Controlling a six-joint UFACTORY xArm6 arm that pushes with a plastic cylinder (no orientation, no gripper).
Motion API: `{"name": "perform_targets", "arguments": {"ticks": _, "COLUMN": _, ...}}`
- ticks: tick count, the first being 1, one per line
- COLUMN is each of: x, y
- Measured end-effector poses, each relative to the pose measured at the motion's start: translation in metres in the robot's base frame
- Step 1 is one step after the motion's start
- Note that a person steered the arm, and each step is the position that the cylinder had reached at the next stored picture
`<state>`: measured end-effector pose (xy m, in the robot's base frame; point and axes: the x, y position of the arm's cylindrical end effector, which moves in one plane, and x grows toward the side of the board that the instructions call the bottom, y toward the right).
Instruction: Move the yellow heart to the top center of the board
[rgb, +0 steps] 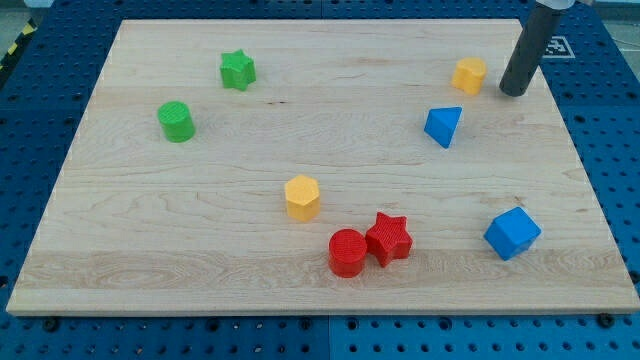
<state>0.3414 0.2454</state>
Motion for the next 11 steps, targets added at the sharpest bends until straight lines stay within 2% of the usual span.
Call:
{"name": "perform_targets", "arguments": {"ticks": 2, "x": -0.022, "y": -0.014}}
{"name": "perform_targets", "arguments": {"ticks": 3, "x": -0.015, "y": -0.037}}
{"name": "perform_targets", "arguments": {"ticks": 8, "x": -0.013, "y": -0.061}}
{"name": "perform_targets", "arguments": {"ticks": 11, "x": -0.007, "y": -0.109}}
